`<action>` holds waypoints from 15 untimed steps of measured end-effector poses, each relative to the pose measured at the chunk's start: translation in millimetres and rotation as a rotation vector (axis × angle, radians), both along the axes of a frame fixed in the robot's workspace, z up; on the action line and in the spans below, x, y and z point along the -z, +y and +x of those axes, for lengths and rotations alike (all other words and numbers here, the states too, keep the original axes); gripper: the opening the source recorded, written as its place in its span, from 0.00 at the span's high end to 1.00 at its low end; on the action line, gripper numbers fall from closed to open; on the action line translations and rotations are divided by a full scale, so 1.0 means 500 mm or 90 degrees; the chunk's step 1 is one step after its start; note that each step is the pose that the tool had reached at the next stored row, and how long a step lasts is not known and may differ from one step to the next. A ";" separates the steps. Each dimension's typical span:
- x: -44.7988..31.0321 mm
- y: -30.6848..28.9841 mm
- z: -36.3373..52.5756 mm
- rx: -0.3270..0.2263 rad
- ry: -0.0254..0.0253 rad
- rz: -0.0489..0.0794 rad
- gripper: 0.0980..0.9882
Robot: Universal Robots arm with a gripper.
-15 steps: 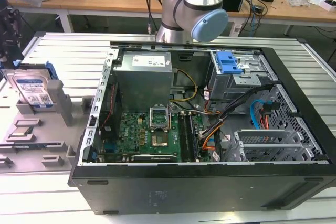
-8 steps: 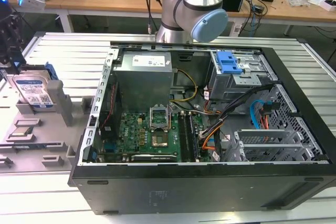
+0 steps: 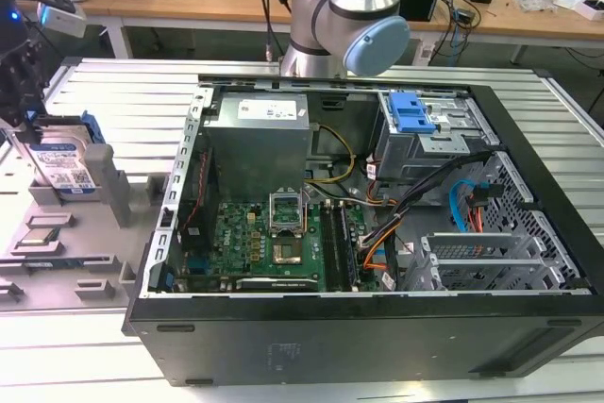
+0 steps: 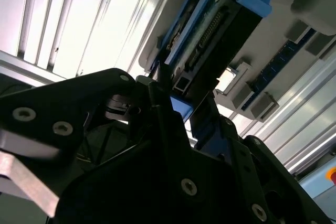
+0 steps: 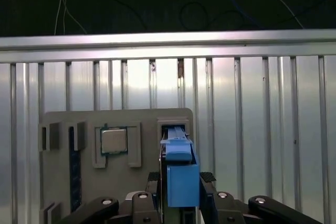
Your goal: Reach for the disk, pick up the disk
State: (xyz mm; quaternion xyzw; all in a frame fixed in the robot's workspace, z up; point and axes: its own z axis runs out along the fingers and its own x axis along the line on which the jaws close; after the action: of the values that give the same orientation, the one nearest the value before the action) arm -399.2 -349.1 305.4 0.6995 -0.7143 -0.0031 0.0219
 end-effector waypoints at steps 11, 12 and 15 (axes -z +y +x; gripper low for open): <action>0.027 0.000 0.000 -0.001 0.0001 0.000 0.63; 0.027 0.000 0.000 -0.001 0.0000 0.000 0.63; 0.027 0.000 0.000 -0.001 0.0000 0.000 0.65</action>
State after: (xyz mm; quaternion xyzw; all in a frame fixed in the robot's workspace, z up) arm -399.2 -349.1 291.7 0.7000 -0.7138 -0.0030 0.0220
